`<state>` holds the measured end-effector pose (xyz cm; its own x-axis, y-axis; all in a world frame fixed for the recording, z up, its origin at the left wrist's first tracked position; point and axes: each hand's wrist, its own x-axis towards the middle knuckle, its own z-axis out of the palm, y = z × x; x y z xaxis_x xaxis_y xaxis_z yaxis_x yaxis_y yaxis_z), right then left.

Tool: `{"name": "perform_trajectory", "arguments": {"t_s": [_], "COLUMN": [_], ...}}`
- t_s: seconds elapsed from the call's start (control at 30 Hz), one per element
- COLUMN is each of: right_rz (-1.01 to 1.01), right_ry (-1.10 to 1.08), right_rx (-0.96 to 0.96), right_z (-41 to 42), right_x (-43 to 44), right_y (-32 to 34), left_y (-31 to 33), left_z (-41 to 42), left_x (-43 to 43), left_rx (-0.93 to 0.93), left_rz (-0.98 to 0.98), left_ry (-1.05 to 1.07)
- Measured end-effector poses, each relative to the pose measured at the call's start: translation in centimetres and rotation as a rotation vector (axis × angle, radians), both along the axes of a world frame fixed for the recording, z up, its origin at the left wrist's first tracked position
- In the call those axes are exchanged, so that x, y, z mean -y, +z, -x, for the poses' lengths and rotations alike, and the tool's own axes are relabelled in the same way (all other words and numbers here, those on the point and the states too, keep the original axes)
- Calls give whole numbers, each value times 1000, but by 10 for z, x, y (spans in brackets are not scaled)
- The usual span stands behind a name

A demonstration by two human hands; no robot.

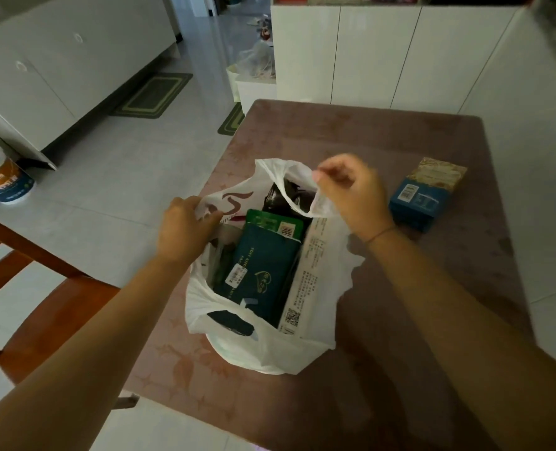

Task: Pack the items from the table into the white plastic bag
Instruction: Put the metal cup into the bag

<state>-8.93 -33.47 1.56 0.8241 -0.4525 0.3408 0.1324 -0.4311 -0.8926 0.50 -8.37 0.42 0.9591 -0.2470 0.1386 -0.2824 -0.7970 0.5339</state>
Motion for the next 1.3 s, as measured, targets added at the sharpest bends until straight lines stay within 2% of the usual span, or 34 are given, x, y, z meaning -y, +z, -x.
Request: {"name": "perform_trajectory", "arguments": {"t_s": [0.07, 0.13, 0.23, 0.33, 0.47, 0.67, 0.77, 0.93, 1.0, 1.1, 1.2, 1.3], "right_rz": [-45, -107, -297, -445, -586, -526, -546, -730, -806, -992, -1081, -1077], "right_ry": [-281, -492, -655, -706, -739, -844, -791, -642, -553, -444, -449, -486], "right_rx": [-44, -213, -437, -520, -480, -531, -553, -432, -433, -475, -540, -527], "right_z": [10, 16, 25, 25, 12, 7, 7, 40, 67, 107, 122, 111], "right_x": [47, 93, 145, 176, 199, 227, 226, 183, 154, 121, 103, 98], "right_y": [-25, -60, -106, -135, -154, -167, -158, -145, -144, -155, -160, -147], "left_y": [-3, -3, 0, 2, -1, -4, -4, 3, 14, 38, 65, 78], "left_z": [2, 4, 4, 4, 7, 10, 9, 18, 30, 54, 80, 109], "left_x": [2, 7, 18, 23, 24, 27, 23, 22, 24, 25, 26, 26], "left_rx": [-31, -50, -46, -56, -69, -43, -72, -97, -15, 53, -116, -372], "left_rz": [-17, -41, -70, -124, -153, -155, -162, -137, -135, -90, -87, -154], "left_ry": [33, 55, 59, 68, 77, 84, 84, 86, 0, -314, -665, -829]}}
